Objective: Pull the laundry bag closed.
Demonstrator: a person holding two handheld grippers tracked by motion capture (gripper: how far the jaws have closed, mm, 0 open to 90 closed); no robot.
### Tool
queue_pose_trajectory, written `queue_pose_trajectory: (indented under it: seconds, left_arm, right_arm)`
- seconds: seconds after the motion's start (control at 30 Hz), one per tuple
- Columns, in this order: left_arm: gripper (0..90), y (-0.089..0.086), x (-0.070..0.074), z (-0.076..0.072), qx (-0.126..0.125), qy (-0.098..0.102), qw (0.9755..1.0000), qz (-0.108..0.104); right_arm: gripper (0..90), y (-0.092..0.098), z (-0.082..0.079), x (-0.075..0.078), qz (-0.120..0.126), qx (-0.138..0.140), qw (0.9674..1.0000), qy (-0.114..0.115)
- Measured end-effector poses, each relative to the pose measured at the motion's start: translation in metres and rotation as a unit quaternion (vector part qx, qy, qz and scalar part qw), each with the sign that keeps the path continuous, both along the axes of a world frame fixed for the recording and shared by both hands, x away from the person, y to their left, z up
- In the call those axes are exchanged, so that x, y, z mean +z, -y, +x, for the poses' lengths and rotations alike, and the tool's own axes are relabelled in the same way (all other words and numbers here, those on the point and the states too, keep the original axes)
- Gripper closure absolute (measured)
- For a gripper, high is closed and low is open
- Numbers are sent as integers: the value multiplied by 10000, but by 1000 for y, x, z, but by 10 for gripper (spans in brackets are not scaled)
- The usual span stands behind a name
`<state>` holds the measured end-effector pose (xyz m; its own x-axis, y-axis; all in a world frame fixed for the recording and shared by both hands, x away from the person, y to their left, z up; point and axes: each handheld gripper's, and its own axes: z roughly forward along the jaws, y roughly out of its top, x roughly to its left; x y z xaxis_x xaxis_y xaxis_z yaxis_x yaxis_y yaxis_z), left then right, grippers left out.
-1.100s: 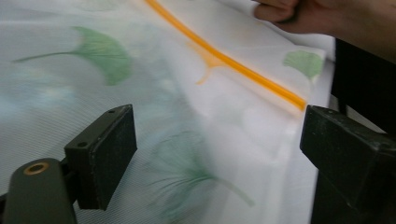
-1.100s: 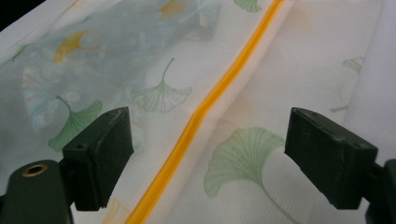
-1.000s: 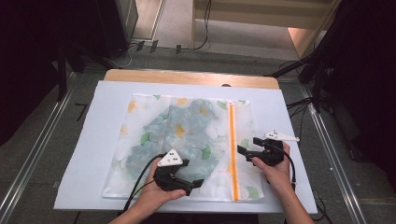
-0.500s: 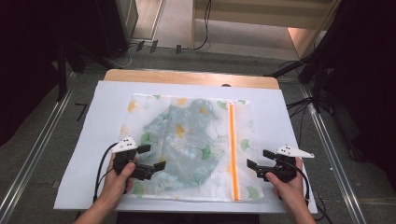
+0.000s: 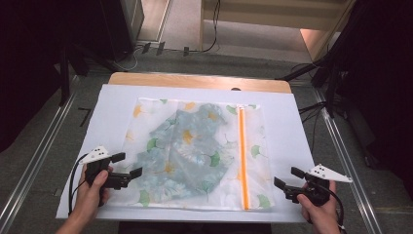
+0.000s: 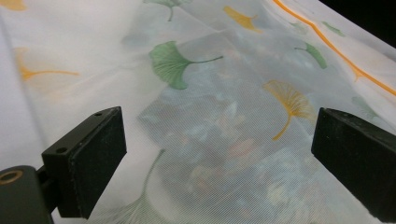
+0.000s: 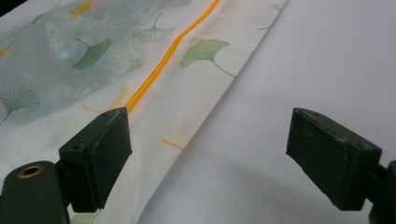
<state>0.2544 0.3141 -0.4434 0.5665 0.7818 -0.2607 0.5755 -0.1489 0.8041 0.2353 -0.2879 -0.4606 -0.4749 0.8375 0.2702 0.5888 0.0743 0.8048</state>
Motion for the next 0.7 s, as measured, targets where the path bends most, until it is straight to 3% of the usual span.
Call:
queue_pose_trajectory:
  seconds: [0.17, 0.33, 0.43, 0.57, 0.7]
  left_arm:
    - [32, -19, 1, -6, 192, 65, 9997, 96]
    - [33, -39, 0, -11, 435, 46, 9990, 57]
    - [32, -44, 1, -13, 459, 63, 9989, 116]
    - [33, -50, 1, -13, 629, 15, 9980, 42]
    - [33, -51, 1, -13, 722, -29, 9973, 144]
  right_arm:
    - [141, 14, -8, 0, -21, -124, 9999, 62]
    - [141, 24, -14, -2, -23, -234, 9997, 14]
    - [141, 26, -15, -5, -58, -257, 9996, -72]
    - [142, 24, -12, -6, -118, -249, 9995, -130]
    - [142, 19, -11, -6, -203, -171, 9995, -149]
